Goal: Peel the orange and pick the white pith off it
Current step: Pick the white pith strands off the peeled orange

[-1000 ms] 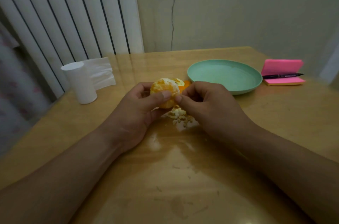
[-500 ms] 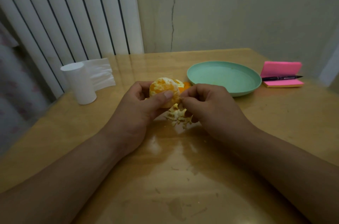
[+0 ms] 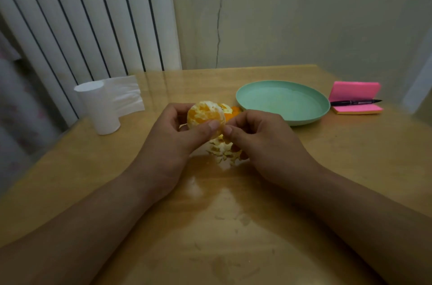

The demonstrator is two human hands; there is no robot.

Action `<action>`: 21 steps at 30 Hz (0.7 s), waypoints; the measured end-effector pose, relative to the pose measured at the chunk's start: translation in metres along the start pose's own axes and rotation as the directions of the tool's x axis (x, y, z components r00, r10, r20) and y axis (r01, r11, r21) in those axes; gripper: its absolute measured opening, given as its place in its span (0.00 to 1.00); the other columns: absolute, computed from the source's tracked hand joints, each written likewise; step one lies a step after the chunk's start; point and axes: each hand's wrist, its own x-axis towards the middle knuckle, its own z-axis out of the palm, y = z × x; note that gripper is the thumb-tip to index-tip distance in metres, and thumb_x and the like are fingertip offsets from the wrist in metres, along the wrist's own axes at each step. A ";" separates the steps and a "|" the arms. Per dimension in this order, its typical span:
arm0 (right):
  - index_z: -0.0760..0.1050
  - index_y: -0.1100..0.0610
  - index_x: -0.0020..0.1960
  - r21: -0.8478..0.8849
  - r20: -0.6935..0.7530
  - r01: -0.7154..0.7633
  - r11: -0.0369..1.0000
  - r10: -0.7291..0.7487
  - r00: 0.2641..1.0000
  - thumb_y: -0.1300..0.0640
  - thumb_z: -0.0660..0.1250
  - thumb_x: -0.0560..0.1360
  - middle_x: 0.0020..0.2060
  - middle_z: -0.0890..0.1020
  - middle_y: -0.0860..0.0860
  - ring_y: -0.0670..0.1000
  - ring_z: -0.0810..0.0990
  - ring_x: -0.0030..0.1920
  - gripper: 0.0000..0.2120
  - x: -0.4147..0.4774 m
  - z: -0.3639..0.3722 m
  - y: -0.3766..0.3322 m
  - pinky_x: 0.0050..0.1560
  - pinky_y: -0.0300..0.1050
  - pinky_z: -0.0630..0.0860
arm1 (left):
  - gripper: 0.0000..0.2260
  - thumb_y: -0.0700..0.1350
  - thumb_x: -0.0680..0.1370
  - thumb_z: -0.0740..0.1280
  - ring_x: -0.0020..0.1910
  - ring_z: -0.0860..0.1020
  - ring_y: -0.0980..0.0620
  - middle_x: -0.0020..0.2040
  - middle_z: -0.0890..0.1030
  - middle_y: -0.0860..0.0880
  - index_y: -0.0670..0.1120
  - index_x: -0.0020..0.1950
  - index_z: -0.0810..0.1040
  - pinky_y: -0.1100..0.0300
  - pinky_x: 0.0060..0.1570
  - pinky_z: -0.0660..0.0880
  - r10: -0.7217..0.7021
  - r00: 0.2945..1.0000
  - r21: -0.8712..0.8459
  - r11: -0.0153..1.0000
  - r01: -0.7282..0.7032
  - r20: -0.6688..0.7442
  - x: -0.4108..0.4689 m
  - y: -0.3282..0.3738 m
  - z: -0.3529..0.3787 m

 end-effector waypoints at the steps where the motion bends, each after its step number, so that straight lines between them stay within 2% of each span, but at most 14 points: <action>1: 0.83 0.47 0.48 0.005 0.004 -0.010 1.000 0.010 1.000 0.48 0.73 0.81 0.39 0.86 0.46 0.44 0.85 0.41 0.04 0.000 0.000 0.000 0.44 0.47 0.84 | 0.27 0.52 0.69 0.81 0.59 0.86 0.50 0.58 0.86 0.51 0.49 0.66 0.78 0.47 0.61 0.83 0.013 1.000 0.037 0.999 -0.012 -0.009 -0.001 0.001 0.001; 5: 0.84 0.48 0.48 0.011 0.022 -0.035 0.999 0.035 0.999 0.48 0.72 0.81 0.39 0.86 0.47 0.45 0.85 0.39 0.05 0.001 0.001 0.001 0.43 0.50 0.85 | 0.22 0.48 0.74 0.79 0.53 0.85 0.59 0.57 0.85 0.53 0.50 0.66 0.77 0.67 0.48 0.81 0.096 0.995 0.172 0.981 -0.092 -0.020 -0.007 0.006 0.004; 7: 0.84 0.49 0.49 0.009 0.024 -0.030 1.000 0.030 0.999 0.50 0.72 0.81 0.39 0.86 0.47 0.44 0.85 0.39 0.05 0.001 0.001 0.000 0.44 0.50 0.85 | 0.21 0.47 0.75 0.79 0.53 0.85 0.60 0.58 0.85 0.54 0.50 0.66 0.77 0.70 0.45 0.79 0.126 0.992 0.215 0.969 -0.119 -0.020 -0.009 0.007 0.005; 12: 0.83 0.49 0.49 -0.014 0.017 -0.005 1.000 0.006 1.000 0.51 0.71 0.82 0.39 0.85 0.47 0.44 0.84 0.39 0.04 0.001 -0.001 0.000 0.42 0.46 0.84 | 0.21 0.47 0.76 0.78 0.52 0.85 0.60 0.57 0.85 0.53 0.48 0.66 0.77 0.70 0.44 0.79 0.142 0.990 0.225 0.965 -0.134 -0.020 -0.010 0.009 0.007; 18: 0.82 0.49 0.43 -0.051 -0.055 0.042 0.998 -0.044 0.998 0.53 0.72 0.79 0.35 0.83 0.47 0.45 0.81 0.37 0.06 0.000 0.000 0.001 0.41 0.49 0.82 | 0.20 0.48 0.75 0.78 0.53 0.85 0.60 0.56 0.85 0.53 0.49 0.65 0.78 0.69 0.46 0.80 0.155 0.988 0.231 0.962 -0.147 -0.018 -0.012 0.009 0.010; 21: 0.81 0.50 0.42 -0.024 -0.073 0.044 0.999 -0.046 0.996 0.54 0.73 0.78 0.33 0.82 0.47 0.44 0.80 0.35 0.06 -0.001 -0.001 0.000 0.39 0.47 0.80 | 0.21 0.51 0.74 0.78 0.55 0.85 0.58 0.56 0.86 0.55 0.51 0.65 0.79 0.63 0.51 0.83 0.129 0.992 0.213 0.969 -0.123 -0.012 -0.012 0.010 0.009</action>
